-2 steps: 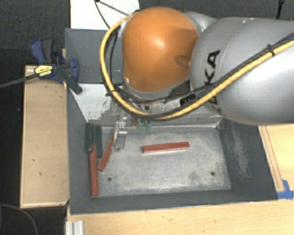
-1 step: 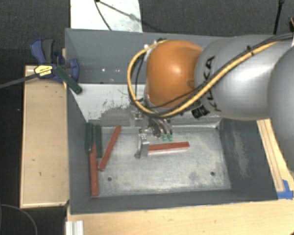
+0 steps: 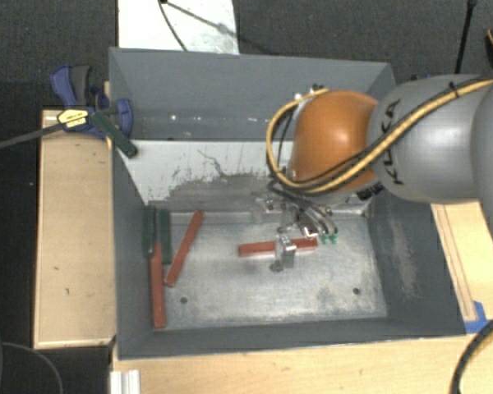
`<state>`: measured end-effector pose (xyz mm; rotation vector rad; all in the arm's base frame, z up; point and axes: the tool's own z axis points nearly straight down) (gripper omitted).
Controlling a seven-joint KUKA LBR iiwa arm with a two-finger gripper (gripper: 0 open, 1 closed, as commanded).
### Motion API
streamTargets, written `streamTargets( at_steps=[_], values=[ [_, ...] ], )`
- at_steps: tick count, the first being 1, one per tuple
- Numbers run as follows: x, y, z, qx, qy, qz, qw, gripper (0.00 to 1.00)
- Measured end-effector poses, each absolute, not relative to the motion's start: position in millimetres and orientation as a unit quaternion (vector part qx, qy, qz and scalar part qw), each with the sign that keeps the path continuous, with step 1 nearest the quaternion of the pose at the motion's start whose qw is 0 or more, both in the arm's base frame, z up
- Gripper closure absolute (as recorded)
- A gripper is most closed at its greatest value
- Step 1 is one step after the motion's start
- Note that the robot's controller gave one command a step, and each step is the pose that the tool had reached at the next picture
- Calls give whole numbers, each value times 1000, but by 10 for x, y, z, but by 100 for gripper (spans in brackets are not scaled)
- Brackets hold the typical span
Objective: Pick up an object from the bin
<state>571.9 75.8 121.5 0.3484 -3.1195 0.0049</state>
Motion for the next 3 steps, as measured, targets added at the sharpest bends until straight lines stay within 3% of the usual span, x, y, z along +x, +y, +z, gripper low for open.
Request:
streamTargets(
  at_steps=[1, 2, 3],
  values=[
    [5724, 484, 691, 239, -971, 0, 1, 0],
    [5733, 496, 708, 236, -972, 0, 0, 100],
    [5720, 664, 2235, 249, -969, 0, -6, 100]
  ],
)
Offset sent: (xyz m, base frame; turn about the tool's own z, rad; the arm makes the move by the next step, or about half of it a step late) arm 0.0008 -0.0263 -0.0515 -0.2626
